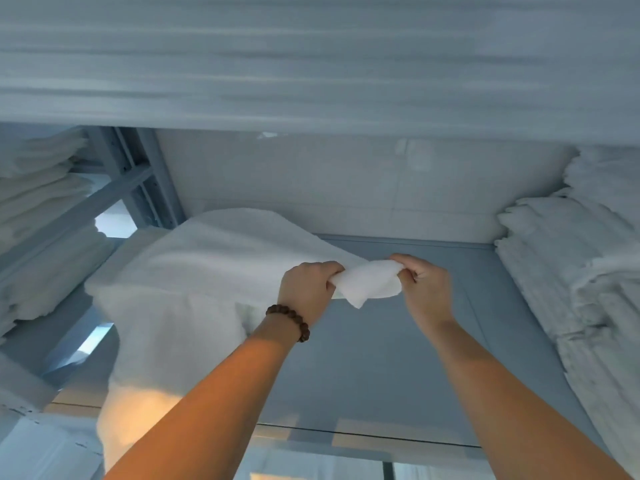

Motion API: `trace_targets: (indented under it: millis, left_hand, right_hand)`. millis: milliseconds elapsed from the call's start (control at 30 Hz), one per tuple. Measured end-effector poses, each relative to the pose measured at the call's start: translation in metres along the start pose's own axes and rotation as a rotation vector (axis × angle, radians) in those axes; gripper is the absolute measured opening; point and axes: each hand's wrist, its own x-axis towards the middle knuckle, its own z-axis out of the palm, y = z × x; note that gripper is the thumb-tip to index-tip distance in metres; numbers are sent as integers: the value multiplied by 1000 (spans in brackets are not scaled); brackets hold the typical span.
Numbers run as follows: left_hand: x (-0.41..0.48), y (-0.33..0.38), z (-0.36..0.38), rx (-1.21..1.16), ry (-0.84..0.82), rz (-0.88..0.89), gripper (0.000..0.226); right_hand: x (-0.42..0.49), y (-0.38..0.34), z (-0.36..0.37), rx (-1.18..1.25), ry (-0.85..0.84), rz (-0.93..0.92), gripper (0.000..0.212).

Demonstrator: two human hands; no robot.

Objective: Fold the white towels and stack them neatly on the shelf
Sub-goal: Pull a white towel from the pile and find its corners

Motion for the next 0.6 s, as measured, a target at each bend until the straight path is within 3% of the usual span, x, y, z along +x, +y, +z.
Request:
trace_targets:
  millis: [300,600]
  left_hand:
    - [2,128,76,-16,-56,67,33]
    - [17,200,102,-86,-99,175,30]
  right_hand:
    - [-12,78,-122,-31,37,52,35]
    - [-20,109,-193,-101,144,117,28]
